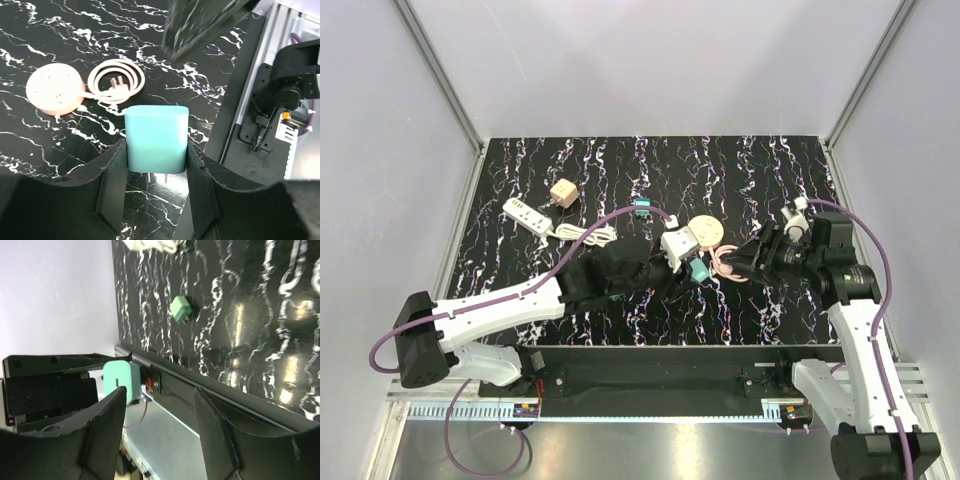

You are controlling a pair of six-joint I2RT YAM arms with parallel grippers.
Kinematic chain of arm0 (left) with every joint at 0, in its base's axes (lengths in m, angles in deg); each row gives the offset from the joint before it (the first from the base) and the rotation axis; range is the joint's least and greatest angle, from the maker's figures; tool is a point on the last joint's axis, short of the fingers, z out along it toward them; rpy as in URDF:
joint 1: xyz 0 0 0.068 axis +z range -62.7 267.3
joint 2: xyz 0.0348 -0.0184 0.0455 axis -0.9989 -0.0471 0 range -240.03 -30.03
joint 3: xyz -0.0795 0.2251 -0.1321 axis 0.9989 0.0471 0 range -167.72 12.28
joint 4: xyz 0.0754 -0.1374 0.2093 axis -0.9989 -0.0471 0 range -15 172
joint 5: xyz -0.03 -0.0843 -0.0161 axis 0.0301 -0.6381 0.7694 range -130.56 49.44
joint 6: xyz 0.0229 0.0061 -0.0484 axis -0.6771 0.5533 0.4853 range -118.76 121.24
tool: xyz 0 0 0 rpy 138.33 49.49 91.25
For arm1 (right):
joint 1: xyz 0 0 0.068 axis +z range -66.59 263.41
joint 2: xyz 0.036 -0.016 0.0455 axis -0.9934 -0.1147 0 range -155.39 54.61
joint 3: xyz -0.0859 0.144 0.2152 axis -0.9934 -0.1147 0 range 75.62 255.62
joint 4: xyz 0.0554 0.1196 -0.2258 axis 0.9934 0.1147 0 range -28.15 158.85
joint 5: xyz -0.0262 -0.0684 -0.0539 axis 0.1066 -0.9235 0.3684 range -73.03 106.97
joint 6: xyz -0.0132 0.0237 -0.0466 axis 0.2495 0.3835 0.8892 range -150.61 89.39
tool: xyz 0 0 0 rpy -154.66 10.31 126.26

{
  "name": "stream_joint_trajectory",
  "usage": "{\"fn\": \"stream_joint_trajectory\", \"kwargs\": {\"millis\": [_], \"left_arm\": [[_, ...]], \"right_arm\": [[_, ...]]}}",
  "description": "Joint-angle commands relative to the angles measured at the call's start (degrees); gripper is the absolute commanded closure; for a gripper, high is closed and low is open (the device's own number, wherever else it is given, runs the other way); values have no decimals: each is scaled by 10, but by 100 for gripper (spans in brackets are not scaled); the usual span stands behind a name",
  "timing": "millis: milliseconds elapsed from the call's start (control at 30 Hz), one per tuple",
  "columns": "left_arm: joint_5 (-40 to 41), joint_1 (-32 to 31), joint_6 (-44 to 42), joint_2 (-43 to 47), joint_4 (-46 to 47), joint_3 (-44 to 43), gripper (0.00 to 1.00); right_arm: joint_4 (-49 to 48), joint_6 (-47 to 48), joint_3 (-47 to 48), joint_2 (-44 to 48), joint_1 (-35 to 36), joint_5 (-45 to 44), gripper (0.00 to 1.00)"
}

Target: Insert the plug

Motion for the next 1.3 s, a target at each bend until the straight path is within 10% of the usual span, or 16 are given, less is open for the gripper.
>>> {"fn": "stream_joint_trajectory", "kwargs": {"millis": [0,667,900,933,1133,1267], "left_arm": [[-22,-8,0,-2,37,-5,100],[-52,-20,-26,-15,30,-14,100],[-50,-20,-28,-12,36,-10,100],[-46,-20,-27,-12,36,-10,88],[-31,-20,-27,10,18,-6,1],[-3,-20,-26,60,-7,11,1]], "right_arm": [[-68,-27,-6,1,50,18,36],[-93,-11,1,-68,178,-7,37],[-94,-13,-4,-64,187,-15,75],[-100,-15,-6,-61,187,-16,100],[-118,-44,-2,-43,187,-64,100],[-113,-55,10,-54,187,-143,100]]}}
